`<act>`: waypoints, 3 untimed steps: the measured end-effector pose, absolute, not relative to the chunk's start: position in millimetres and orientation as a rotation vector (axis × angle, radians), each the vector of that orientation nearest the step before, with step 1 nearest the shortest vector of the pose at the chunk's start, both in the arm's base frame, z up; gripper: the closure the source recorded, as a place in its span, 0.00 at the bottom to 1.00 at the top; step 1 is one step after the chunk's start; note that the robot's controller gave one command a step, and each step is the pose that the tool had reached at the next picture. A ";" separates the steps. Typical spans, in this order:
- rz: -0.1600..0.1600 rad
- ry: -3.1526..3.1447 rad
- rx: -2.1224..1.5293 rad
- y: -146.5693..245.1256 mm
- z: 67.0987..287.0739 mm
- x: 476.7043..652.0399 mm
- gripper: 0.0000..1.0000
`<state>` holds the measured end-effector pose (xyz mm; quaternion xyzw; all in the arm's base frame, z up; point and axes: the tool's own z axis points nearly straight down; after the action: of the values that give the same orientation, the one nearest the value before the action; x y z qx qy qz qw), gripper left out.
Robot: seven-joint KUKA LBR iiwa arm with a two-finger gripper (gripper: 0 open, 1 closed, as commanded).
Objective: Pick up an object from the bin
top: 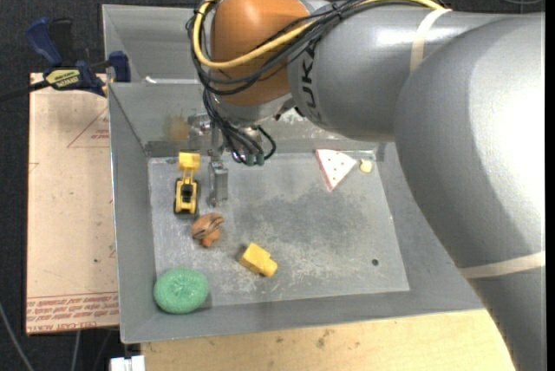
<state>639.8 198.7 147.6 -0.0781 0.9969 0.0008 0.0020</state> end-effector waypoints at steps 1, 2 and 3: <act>0.002 3.025 -0.837 199.3 127.3 643.5 0.00; 0.001 2.922 -1.142 209.0 141.4 648.8 0.00; 0.000 2.691 -1.609 215.3 90.6 646.4 0.00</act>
Offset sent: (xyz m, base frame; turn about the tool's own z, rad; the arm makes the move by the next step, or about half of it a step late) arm 0.0108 0.0137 0.0008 -0.6387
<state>646.4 215.3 90.6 -0.5131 0.8583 0.0000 0.0029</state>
